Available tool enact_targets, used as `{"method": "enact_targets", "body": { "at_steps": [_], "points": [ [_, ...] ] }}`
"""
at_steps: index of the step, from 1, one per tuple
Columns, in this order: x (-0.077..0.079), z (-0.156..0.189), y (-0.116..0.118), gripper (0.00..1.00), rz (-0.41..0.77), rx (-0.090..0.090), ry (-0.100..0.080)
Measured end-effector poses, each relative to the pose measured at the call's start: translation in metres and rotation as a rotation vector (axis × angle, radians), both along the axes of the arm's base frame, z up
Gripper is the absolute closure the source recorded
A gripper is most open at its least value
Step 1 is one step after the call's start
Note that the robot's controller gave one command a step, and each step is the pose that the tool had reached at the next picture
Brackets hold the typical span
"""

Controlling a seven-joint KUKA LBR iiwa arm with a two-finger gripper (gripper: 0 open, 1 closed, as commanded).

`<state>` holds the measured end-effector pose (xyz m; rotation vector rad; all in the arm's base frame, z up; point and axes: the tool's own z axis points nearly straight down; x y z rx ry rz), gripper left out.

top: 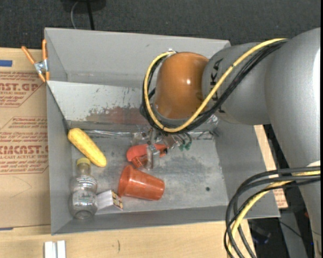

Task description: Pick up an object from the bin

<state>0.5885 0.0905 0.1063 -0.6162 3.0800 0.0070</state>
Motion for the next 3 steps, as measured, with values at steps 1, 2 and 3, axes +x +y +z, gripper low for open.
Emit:
{"method": "enact_targets", "body": {
  "at_steps": [1, 2, 3],
  "points": [
    [0.001, 0.017, 0.0, 1.0, 0.0, 0.001, -0.005],
    [0.001, 0.027, 0.001, 1.0, 0.001, 0.001, -0.005],
    [0.001, 0.036, 0.001, 1.0, 0.001, 0.001, -0.004]
  ]
}}
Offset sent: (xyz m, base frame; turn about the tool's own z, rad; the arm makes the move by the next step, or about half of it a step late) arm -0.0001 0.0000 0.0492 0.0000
